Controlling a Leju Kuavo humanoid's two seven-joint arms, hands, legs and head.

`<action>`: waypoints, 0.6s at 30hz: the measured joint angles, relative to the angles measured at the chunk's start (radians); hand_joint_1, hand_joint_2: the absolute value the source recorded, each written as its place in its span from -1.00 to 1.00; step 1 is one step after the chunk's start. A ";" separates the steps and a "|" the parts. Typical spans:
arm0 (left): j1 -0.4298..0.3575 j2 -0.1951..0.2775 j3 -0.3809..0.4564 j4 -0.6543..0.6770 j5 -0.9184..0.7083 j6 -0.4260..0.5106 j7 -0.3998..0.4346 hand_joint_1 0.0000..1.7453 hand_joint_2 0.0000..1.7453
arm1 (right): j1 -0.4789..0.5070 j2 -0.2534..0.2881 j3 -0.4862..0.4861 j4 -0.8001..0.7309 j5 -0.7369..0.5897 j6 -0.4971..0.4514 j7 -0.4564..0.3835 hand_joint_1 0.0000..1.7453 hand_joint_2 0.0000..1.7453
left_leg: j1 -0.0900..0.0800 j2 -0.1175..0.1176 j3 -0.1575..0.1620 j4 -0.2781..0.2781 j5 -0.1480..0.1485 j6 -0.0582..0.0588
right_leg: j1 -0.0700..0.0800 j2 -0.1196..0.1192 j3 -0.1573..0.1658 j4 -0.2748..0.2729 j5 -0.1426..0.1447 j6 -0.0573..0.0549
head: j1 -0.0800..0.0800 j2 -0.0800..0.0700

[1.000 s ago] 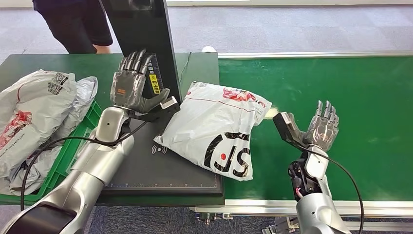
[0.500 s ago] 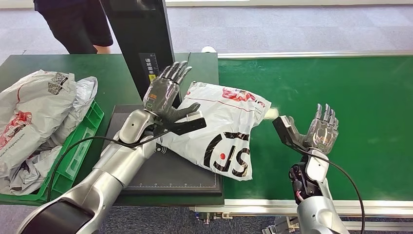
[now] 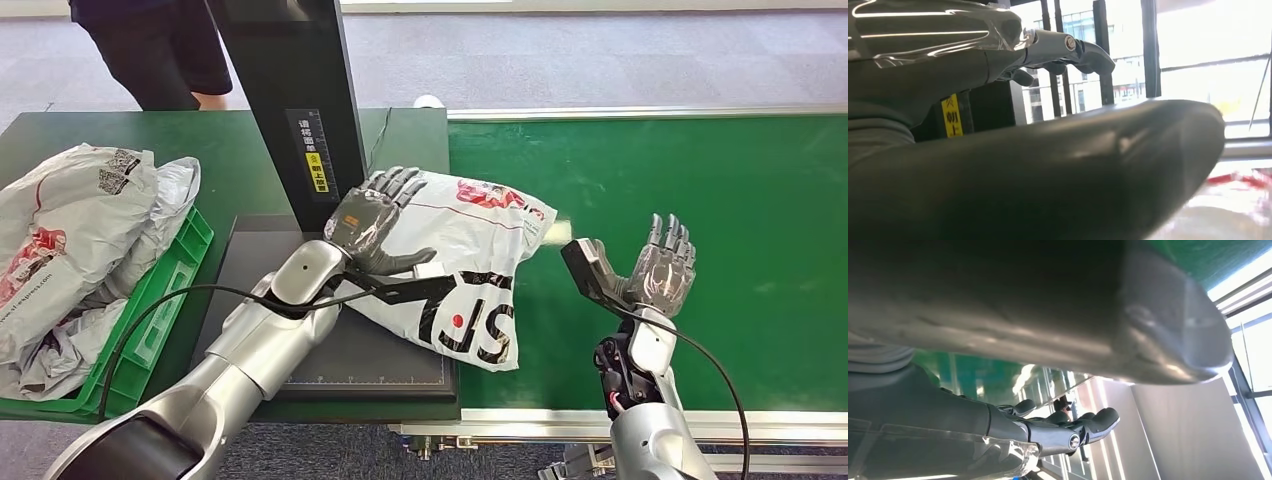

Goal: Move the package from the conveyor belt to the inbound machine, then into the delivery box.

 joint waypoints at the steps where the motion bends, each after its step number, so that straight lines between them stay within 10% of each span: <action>1: 0.003 0.000 -0.016 0.014 -0.011 -0.010 0.012 -1.00 -1.00 | 0.001 0.001 0.000 0.000 -0.001 0.000 -0.005 -1.00 -1.00 | 0.000 0.000 0.000 0.000 0.000 0.000 | 0.000 0.000 0.000 0.000 0.000 0.000 | 0.000 0.000; 13: 0.064 0.002 -0.119 0.165 -0.056 -0.075 0.055 -1.00 -1.00 | -0.018 0.015 0.019 0.001 -0.017 0.000 -0.032 -1.00 -1.00 | 0.000 0.000 0.000 0.000 0.000 0.000 | 0.000 0.000 0.001 0.000 0.000 0.000 | 0.000 0.000; 17: 0.071 0.002 -0.123 0.179 -0.049 -0.075 0.071 -1.00 1.00 | -0.018 0.019 0.026 0.001 -0.022 0.000 -0.045 -1.00 -1.00 | 0.000 0.000 0.002 0.000 0.000 0.000 | 0.000 0.000 0.003 0.000 0.000 0.000 | 0.000 0.000; 18: 0.072 0.002 -0.123 0.181 -0.045 -0.073 0.074 -1.00 1.00 | -0.018 0.020 0.027 0.001 -0.024 0.000 -0.048 -1.00 -1.00 | 0.000 0.000 0.002 0.000 0.000 0.000 | 0.000 0.000 0.003 0.000 0.000 0.000 | 0.000 0.000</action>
